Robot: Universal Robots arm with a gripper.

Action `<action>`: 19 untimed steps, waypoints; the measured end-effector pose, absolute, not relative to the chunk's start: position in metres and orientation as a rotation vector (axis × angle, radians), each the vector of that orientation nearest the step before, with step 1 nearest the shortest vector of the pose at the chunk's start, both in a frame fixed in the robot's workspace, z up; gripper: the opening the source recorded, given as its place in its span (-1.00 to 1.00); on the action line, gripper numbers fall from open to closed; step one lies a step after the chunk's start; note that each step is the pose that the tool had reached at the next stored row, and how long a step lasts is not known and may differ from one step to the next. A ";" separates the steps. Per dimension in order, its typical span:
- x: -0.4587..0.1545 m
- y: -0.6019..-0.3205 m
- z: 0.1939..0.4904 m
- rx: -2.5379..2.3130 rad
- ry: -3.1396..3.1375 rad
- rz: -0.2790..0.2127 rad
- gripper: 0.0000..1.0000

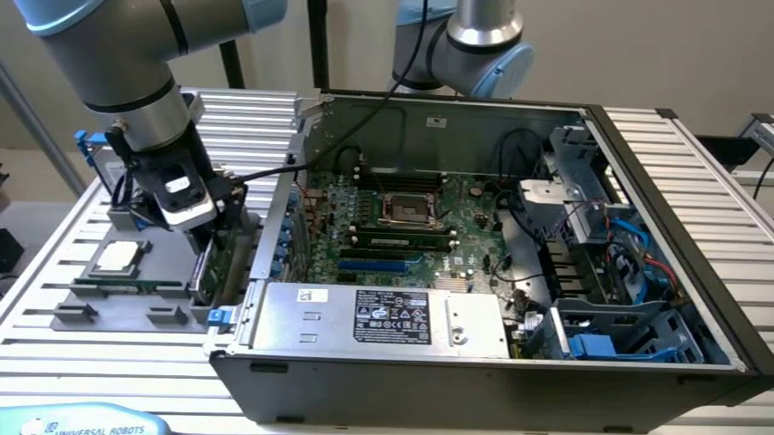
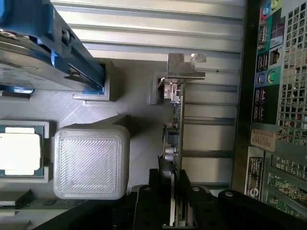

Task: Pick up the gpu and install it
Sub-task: 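Pick up the gpu and move the gpu toward the slot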

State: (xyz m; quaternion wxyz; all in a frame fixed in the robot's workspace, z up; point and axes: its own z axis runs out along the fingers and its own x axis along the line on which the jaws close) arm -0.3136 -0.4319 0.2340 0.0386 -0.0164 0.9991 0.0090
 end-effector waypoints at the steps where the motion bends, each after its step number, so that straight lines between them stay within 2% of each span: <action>1: -0.314 -0.432 0.234 -0.046 3.064 0.027 -0.47; 10: -0.314 -0.432 0.235 -0.032 3.064 0.027 -0.47; 19: -0.314 -0.432 0.263 -0.032 3.075 0.028 -0.47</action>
